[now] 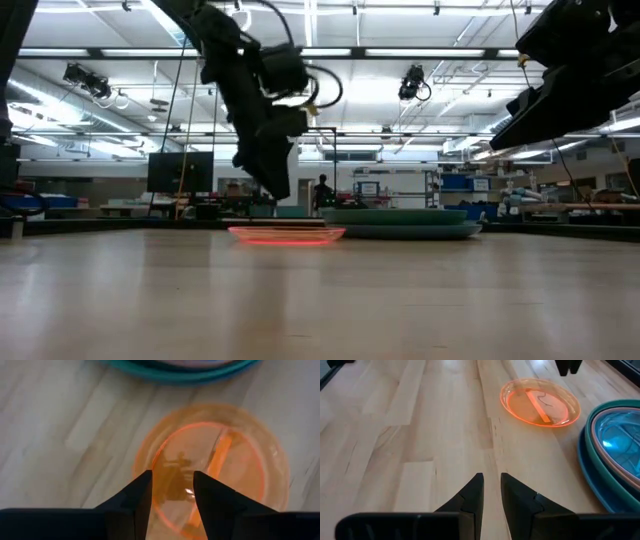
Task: Stack plastic plates
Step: Stack the orange plate on the blue plate
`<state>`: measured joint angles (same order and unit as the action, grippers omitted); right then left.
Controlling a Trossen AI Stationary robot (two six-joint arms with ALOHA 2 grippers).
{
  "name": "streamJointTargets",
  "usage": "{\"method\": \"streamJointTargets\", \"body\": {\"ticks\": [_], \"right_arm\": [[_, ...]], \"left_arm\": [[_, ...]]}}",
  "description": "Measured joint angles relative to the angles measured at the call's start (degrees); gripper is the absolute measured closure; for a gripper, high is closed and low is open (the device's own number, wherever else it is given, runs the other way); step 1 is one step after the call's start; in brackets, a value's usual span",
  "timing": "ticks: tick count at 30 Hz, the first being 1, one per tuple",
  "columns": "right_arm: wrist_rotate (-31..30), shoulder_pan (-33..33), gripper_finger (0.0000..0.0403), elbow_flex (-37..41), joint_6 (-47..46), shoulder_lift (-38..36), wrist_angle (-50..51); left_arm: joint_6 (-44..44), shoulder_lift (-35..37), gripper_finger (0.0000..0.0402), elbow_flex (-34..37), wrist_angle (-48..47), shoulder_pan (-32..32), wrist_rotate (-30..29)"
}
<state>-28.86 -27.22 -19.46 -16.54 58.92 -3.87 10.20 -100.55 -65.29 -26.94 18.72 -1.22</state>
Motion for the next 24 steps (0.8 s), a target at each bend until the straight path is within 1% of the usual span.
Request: {"method": "streamJointTargets", "body": {"ticks": [5,10,16,20,24], "right_arm": [[-0.01,0.02,0.0328,0.0,0.31,0.0,0.06],[-0.03,0.1,0.0328,0.0,1.23,0.0,0.04],[-0.02,1.07,0.0328,0.0,1.54,0.0,0.07],[-0.02,1.57,0.0328,0.0,1.75,0.0,0.09],[-0.02,1.64,0.0328,0.0,1.92,0.0,0.1]], "left_arm": [[1.35,0.04,0.0249,4.59,6.27,4.86,8.96],[2.98,0.04,0.0249,8.22,7.32,7.16,10.04],[5.71,0.04,0.0253,11.44,9.16,6.44,11.31],[7.18,0.04,0.0278,12.81,9.24,5.46,11.6],[7.93,0.04,0.0328,13.26,9.0,4.57,11.55]]}}
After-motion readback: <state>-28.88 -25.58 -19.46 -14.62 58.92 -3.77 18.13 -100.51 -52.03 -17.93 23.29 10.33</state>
